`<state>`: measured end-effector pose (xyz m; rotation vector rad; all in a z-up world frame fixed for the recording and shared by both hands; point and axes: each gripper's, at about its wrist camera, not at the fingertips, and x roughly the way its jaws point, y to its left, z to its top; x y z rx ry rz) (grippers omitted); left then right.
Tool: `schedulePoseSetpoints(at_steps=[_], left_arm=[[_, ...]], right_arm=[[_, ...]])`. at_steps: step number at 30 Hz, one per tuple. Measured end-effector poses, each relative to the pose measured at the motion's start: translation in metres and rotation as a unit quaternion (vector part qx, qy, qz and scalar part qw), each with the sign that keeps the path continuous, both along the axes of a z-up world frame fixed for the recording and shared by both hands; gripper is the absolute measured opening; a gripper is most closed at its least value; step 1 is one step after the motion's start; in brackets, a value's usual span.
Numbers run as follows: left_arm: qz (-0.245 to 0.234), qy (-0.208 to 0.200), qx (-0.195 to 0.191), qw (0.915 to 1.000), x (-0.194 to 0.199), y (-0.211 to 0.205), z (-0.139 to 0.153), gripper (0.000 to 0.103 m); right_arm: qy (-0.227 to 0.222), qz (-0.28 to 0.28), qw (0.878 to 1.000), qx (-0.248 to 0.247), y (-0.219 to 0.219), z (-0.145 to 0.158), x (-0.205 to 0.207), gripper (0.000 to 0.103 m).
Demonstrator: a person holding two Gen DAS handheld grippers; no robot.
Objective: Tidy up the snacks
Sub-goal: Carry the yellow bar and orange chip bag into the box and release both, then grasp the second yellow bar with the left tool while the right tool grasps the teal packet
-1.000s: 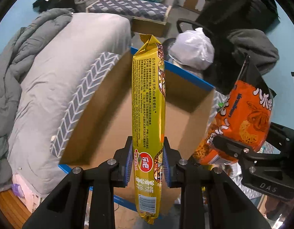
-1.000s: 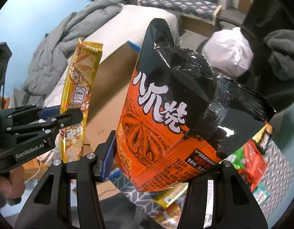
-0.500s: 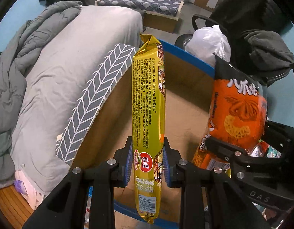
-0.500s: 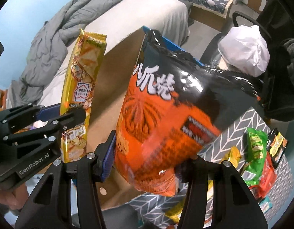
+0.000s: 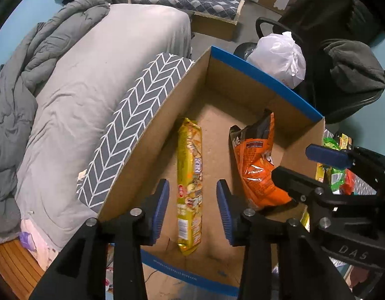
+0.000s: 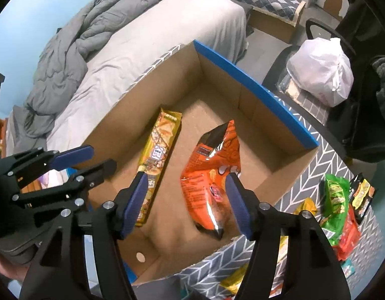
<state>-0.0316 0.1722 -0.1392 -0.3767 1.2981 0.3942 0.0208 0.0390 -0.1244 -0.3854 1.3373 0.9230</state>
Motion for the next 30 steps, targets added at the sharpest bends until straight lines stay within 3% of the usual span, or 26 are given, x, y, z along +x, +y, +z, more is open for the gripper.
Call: schedulePoseSetpoints(at_steps=[6, 14, 18, 22, 30], left_arm=[[-0.002, -0.005, -0.002, 1.0000, -0.005, -0.004, 0.010, 0.058], [-0.019, -0.009, 0.002, 0.9998, -0.006, -0.021, 0.026, 0.062], [-0.038, -0.020, 0.005, 0.9991, -0.003, -0.037, 0.037, 0.072], [-0.070, -0.024, 0.013, 0.9972, 0.003, -0.059, 0.044, 0.073], [-0.122, -0.016, 0.003, 0.9924, 0.017, -0.101, 0.045, 0.073]], right_arm=[[-0.018, -0.012, 1.000, 0.001, -0.008, 0.014, 0.000, 0.071], [-0.026, -0.041, 0.999, 0.002, -0.035, 0.029, 0.008, 0.072], [-0.029, -0.059, 0.998, 0.001, -0.056, 0.036, 0.010, 0.072], [-0.034, -0.075, 0.997, 0.001, -0.077, 0.043, 0.011, 0.078], [-0.035, -0.128, 0.991, -0.014, -0.140, 0.042, 0.019, 0.078]])
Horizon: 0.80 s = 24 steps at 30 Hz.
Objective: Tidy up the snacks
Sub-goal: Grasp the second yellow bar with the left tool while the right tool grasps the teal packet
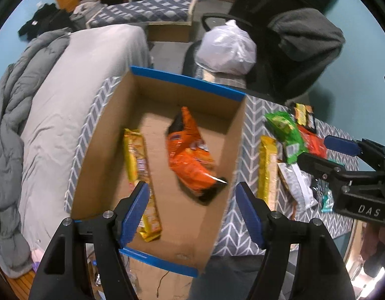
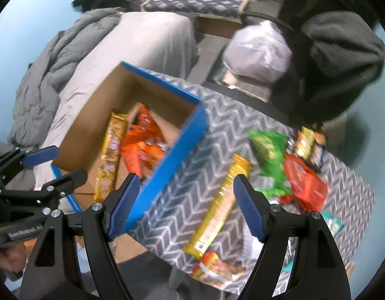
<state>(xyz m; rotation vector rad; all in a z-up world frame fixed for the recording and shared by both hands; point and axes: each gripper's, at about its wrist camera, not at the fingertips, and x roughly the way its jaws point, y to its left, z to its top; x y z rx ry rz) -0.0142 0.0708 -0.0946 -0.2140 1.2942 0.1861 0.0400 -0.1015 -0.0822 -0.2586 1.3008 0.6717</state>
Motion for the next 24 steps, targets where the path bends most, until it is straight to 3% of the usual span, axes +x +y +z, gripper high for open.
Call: schedulePoseSetpoints(at_steps=[11, 24], left_arm=[[-0.049, 0.014, -0.012, 0.9986, 0.019, -0.056, -0.007, 0.076], [-0.093, 0.047, -0.008, 0.9945, 0.039, -0.119, -0.034, 0.079]], right_arm=[[0.011, -0.106, 0.994, -0.027, -0.107, -0.011, 0.014, 0.085], [0.042, -0.203, 0.977, -0.058, -0.227, -0.047, 0.019, 0.087]])
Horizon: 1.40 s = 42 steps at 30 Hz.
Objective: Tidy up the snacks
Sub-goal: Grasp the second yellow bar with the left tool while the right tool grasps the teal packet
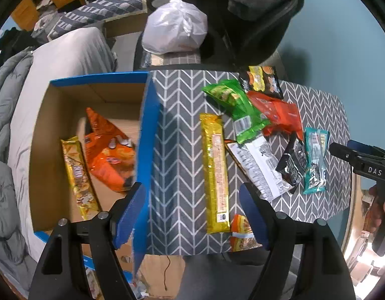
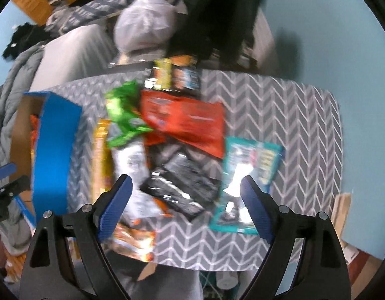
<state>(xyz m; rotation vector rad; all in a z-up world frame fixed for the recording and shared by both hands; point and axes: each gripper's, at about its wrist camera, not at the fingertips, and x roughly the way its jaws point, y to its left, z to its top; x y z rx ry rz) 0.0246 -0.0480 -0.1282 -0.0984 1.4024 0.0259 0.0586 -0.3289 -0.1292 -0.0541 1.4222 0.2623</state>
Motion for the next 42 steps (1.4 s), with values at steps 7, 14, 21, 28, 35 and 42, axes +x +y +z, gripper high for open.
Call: schedulePoseSetpoints(at_steps=[7, 14, 21, 28, 35, 42], left_arm=[[-0.015, 0.023, 0.001, 0.9996, 0.009, -0.028, -0.025, 0.081], [-0.018, 0.054, 0.012, 0.9983, 0.016, -0.044, -0.065, 0.081], [0.004, 0.080, 0.015, 0.9967, 0.022, -0.045, -0.096, 0.081], [0.022, 0.095, 0.002, 0.9953, 0.025, -0.047, -0.117, 0.081], [0.035, 0.109, -0.005, 0.9934, 0.028, -0.049, -0.136, 0.081], [0.040, 0.120, -0.001, 0.9920, 0.039, -0.054, -0.159, 0.081]], right_arm=[[0.035, -0.039, 0.999, -0.012, -0.050, -0.035, 0.000, 0.087], [0.065, -0.055, 0.996, -0.023, -0.077, -0.070, -0.001, 0.087], [0.088, -0.068, 0.994, -0.002, -0.087, -0.094, 0.003, 0.087], [0.089, -0.063, 0.994, -0.010, -0.083, -0.113, 0.011, 0.087], [0.093, -0.057, 0.993, -0.037, -0.080, -0.146, 0.017, 0.088], [0.078, -0.051, 0.993, -0.075, -0.062, -0.153, 0.021, 0.088]])
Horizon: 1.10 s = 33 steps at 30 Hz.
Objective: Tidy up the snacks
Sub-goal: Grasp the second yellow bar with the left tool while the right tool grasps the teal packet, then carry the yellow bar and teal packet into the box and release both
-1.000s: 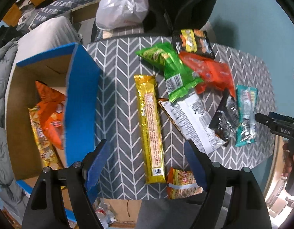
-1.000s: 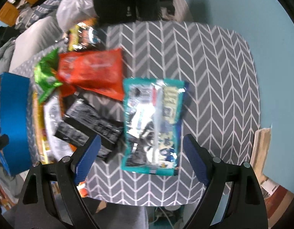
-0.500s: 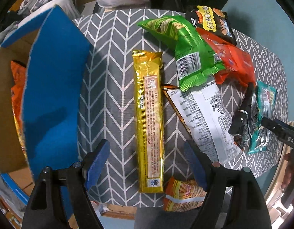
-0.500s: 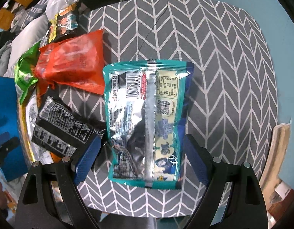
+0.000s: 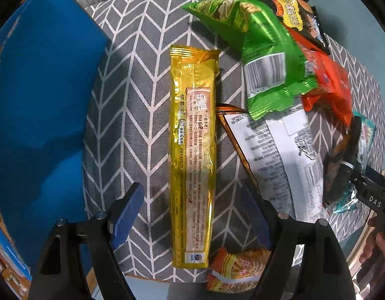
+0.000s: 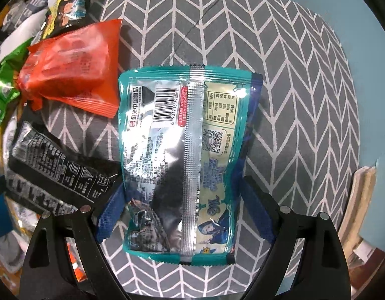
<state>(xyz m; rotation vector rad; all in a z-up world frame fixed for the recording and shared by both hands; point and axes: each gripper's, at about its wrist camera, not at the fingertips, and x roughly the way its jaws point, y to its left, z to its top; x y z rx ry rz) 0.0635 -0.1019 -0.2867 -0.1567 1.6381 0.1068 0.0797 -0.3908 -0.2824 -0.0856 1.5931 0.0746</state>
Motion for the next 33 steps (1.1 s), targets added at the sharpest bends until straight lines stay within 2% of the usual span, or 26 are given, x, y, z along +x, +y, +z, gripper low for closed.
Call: schedulePoseSetpoints(at_steps=[4, 5, 6, 9, 11, 12, 19, 23, 33], left_arm=[[0.000, 0.005, 0.003, 1.0000, 0.002, 0.000, -0.013, 0.081], [0.000, 0.014, 0.009, 0.9999, 0.003, 0.000, -0.017, 0.078], [-0.004, 0.017, 0.012, 0.9998, 0.003, -0.001, -0.021, 0.068], [-0.010, 0.014, 0.013, 0.9998, 0.000, 0.000, -0.026, 0.053], [-0.010, 0.008, 0.008, 0.9999, -0.005, 0.003, -0.025, 0.043], [-0.011, 0.006, 0.004, 0.9999, -0.007, 0.004, -0.025, 0.035], [-0.015, 0.002, -0.001, 0.9999, -0.015, 0.008, -0.021, 0.033], [-0.012, -0.006, -0.002, 0.9999, -0.021, 0.016, -0.015, 0.029], [-0.012, -0.032, -0.019, 0.9992, -0.033, 0.029, 0.015, 0.029]], right_arm=[[-0.003, 0.004, 1.000, -0.004, 0.026, -0.002, -0.005, 0.088], [-0.006, 0.007, 1.000, -0.001, 0.028, -0.003, -0.006, 0.088], [-0.007, 0.009, 1.000, 0.000, 0.029, -0.004, -0.008, 0.088], [-0.013, 0.006, 1.000, 0.003, 0.024, 0.001, -0.012, 0.082], [-0.017, 0.000, 1.000, 0.004, 0.019, 0.005, -0.016, 0.067], [-0.018, -0.003, 1.000, 0.006, 0.015, 0.008, -0.018, 0.064], [-0.013, -0.013, 0.999, 0.036, 0.008, 0.011, -0.026, 0.063], [-0.020, -0.022, 0.999, 0.043, 0.001, 0.031, -0.028, 0.063], [-0.048, 0.004, 0.997, 0.054, -0.001, 0.079, -0.032, 0.063]])
